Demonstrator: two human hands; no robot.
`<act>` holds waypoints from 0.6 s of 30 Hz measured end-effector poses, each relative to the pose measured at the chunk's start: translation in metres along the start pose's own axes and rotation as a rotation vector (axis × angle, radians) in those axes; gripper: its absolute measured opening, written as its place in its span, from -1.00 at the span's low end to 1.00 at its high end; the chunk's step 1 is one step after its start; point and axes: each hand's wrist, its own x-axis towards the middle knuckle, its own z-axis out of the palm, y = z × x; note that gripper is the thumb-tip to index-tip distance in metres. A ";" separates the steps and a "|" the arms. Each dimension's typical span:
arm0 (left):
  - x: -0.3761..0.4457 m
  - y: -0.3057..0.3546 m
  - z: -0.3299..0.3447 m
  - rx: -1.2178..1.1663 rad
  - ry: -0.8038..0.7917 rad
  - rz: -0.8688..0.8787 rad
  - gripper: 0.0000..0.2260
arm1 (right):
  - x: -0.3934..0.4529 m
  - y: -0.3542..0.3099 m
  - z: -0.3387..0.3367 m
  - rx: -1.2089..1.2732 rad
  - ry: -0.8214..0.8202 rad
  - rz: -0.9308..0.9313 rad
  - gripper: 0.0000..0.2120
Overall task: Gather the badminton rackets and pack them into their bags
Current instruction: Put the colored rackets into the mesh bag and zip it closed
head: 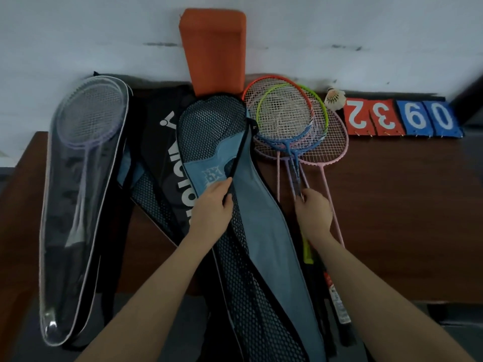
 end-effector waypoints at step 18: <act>0.016 0.035 0.021 -0.223 -0.037 -0.170 -0.65 | -0.044 0.029 -0.078 0.362 0.153 -0.124 -0.75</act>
